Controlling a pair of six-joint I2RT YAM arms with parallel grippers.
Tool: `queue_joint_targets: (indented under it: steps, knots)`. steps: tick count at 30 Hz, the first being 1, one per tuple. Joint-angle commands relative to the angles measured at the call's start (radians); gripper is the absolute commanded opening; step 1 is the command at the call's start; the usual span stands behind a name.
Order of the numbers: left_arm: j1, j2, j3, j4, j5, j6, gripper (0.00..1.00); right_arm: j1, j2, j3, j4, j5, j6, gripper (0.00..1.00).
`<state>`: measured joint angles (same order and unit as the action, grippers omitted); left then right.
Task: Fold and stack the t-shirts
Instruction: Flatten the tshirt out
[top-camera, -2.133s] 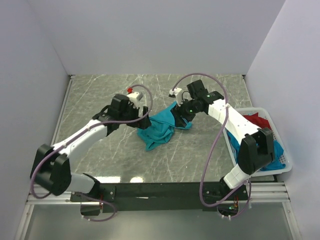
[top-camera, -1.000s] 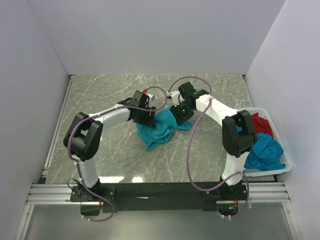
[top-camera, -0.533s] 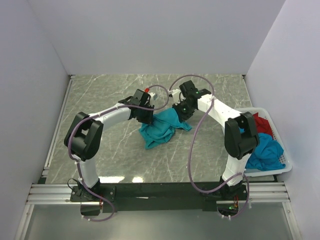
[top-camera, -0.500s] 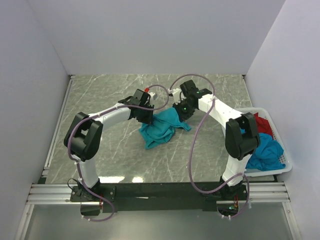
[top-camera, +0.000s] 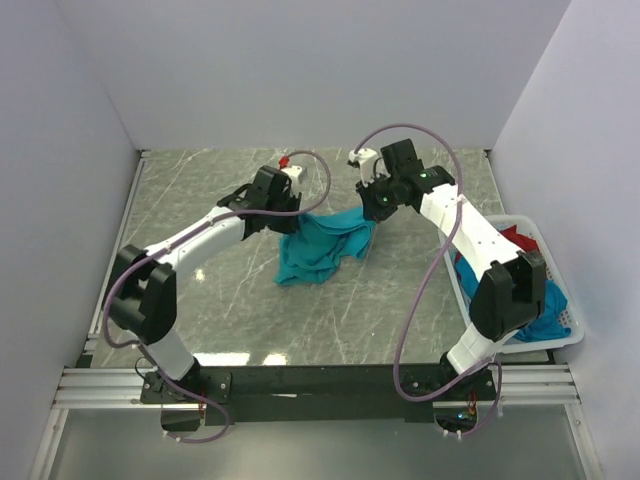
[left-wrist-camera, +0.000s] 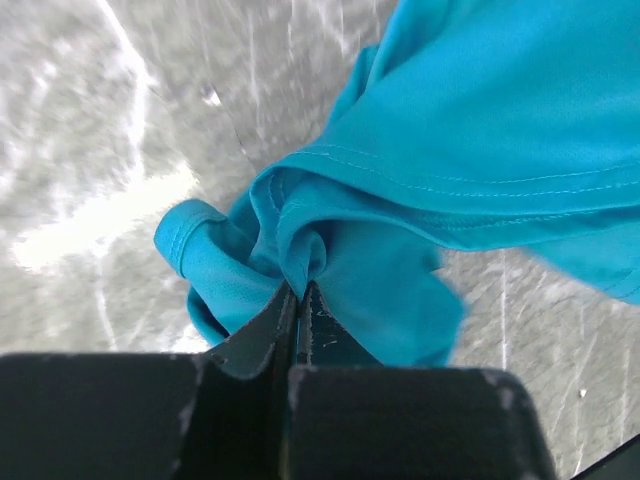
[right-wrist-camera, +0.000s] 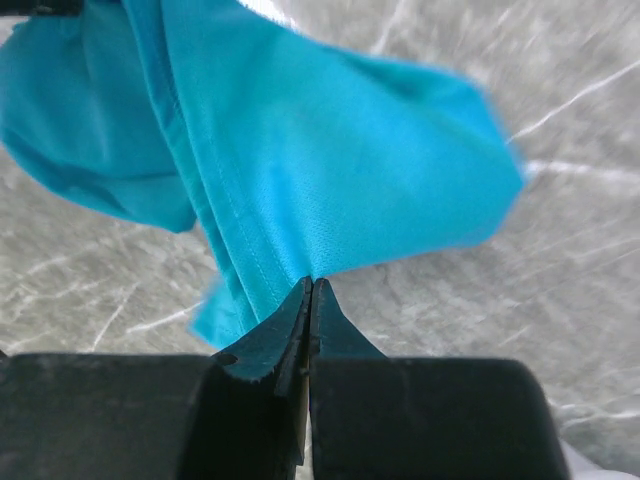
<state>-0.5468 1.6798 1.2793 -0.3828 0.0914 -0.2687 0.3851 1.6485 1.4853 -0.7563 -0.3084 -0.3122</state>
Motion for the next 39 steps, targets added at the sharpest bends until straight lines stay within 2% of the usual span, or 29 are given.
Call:
queue_joint_targets:
  steps: [1,4,7,10,11,14,16,18,19,21,22,23,24,25,26,28,31,35,39]
  knots:
    - [-0.005,-0.129,0.006,0.027,-0.053,0.031,0.02,-0.005,-0.081,0.090,-0.018,-0.038,-0.022,0.00]
    - [-0.005,-0.176,0.028,0.021,-0.090,0.052,0.01,-0.005,-0.090,0.160,-0.038,-0.072,-0.027,0.00]
    - [-0.005,-0.251,0.066,0.025,-0.185,0.080,0.01,-0.002,-0.052,0.292,-0.064,-0.112,-0.016,0.00]
    - [-0.004,-0.288,0.129,0.036,-0.277,0.115,0.00,0.003,0.023,0.507,-0.095,-0.158,-0.002,0.00]
    - [-0.005,-0.313,0.173,0.036,-0.295,0.123,0.01,0.003,0.046,0.633,-0.112,-0.173,0.005,0.00]
    - [-0.005,-0.362,0.253,0.039,-0.351,0.154,0.00,0.001,0.129,0.879,-0.150,-0.210,0.024,0.00]
    - [-0.005,-0.408,0.278,0.042,-0.335,0.167,0.01,0.001,0.145,0.940,-0.159,-0.218,0.021,0.00]
    - [-0.005,-0.442,0.270,0.053,-0.297,0.158,0.01,-0.002,0.101,0.891,-0.157,-0.218,0.009,0.00]
    - [-0.005,-0.474,0.253,0.059,-0.227,0.151,0.03,-0.008,0.074,0.833,-0.141,-0.219,0.005,0.00]
    - [-0.005,-0.505,0.171,0.087,-0.150,0.113,0.05,-0.026,0.007,0.577,-0.048,-0.222,0.004,0.00]
    - [-0.005,-0.523,0.134,0.099,-0.092,0.097,0.12,-0.050,-0.069,0.479,-0.003,-0.212,0.001,0.00]
    - [-0.005,-0.529,0.056,0.108,-0.061,0.082,0.20,-0.061,-0.108,0.296,0.077,-0.204,-0.002,0.00]
    - [-0.005,-0.532,0.017,0.119,-0.046,0.063,0.29,-0.069,-0.143,0.211,0.110,-0.193,-0.013,0.00]
    - [-0.007,-0.532,-0.021,0.119,-0.039,0.031,0.48,-0.080,-0.197,0.135,0.133,-0.180,-0.024,0.00]
    - [-0.007,-0.532,-0.088,0.117,-0.059,0.016,0.56,-0.086,-0.217,0.015,0.153,-0.152,-0.039,0.00]
    - [-0.007,-0.545,-0.148,0.105,-0.088,-0.039,0.69,-0.088,-0.251,-0.086,0.153,-0.115,-0.074,0.03]
    - [-0.005,-0.583,-0.234,0.084,-0.174,-0.076,0.80,-0.089,-0.256,-0.235,0.158,-0.063,-0.084,0.07]
    - [-0.005,-0.640,-0.316,0.047,-0.177,-0.102,0.84,-0.100,-0.233,-0.345,0.198,0.040,-0.068,0.13]
    - [-0.005,-0.703,-0.400,0.022,-0.188,-0.164,0.84,-0.149,-0.207,-0.341,0.201,0.101,-0.047,0.18]
